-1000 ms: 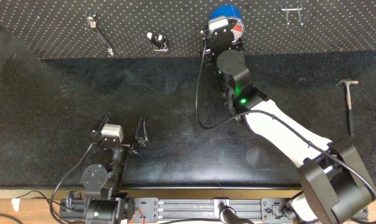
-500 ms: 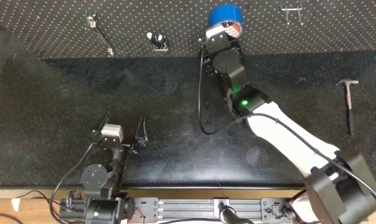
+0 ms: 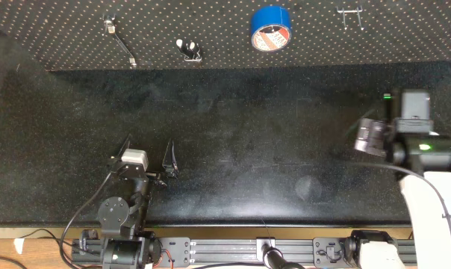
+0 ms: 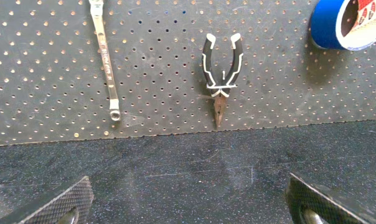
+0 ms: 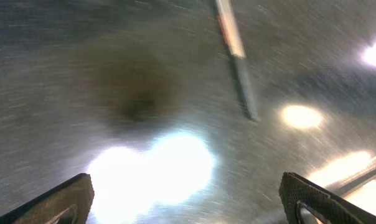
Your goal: Place Tools Onto Pegboard
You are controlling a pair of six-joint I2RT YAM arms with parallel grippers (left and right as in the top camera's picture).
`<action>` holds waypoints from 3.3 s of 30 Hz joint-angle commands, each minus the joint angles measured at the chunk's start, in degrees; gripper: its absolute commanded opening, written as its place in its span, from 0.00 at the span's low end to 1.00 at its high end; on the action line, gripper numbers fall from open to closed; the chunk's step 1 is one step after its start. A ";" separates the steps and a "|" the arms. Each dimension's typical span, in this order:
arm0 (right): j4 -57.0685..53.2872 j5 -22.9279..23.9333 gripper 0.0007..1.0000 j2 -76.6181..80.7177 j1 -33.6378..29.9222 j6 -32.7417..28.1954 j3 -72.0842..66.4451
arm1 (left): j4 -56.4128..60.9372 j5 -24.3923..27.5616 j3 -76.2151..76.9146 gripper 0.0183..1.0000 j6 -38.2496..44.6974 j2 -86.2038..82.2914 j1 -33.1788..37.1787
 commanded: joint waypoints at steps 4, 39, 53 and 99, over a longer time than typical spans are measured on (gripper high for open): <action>4.55 -1.25 0.98 8.28 -19.78 -23.89 -1.20 | -0.44 -0.31 -0.13 0.99 0.74 -0.48 0.28; 19.93 -21.09 0.07 33.35 -35.63 -55.28 -0.98 | -0.44 -0.31 -0.13 1.00 0.74 -0.48 0.28; 31.41 -37.44 0.07 -6.14 -8.66 -26.29 -0.98 | -0.42 -0.31 -0.13 0.99 0.74 -0.48 0.28; 81.22 -31.65 0.98 -32.02 -2.82 -7.45 -56.48 | -0.42 -0.31 -0.13 0.99 0.74 -0.48 0.28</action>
